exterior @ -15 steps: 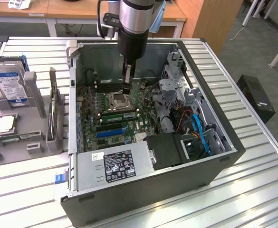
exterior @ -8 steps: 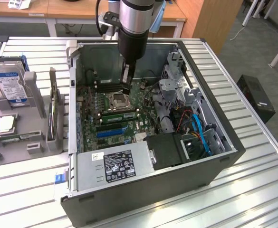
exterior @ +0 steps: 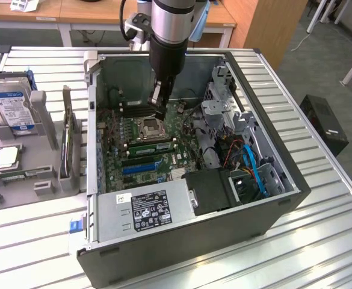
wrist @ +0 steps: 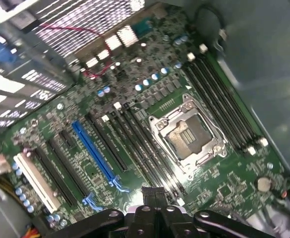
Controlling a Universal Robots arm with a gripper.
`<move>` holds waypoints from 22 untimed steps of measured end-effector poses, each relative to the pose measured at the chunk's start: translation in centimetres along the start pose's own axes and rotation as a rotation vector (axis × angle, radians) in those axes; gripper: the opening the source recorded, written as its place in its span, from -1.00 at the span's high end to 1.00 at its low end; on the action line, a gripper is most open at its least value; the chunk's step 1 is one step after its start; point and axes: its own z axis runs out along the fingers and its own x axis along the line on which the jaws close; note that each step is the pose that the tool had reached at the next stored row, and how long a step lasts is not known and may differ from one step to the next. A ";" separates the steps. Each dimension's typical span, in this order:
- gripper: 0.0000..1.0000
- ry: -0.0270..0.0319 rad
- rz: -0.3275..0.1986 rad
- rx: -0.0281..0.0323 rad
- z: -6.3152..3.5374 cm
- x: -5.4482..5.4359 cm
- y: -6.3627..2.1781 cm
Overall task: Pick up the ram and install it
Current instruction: 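Press down the ram until it locks into place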
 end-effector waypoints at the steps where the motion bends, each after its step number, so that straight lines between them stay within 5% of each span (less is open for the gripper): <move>1: 0.79 -0.0004 0.018 0.0007 0.01 0.0 0.00; 22: 0.79 -0.0103 0.399 0.0150 0.33 0.0 -0.01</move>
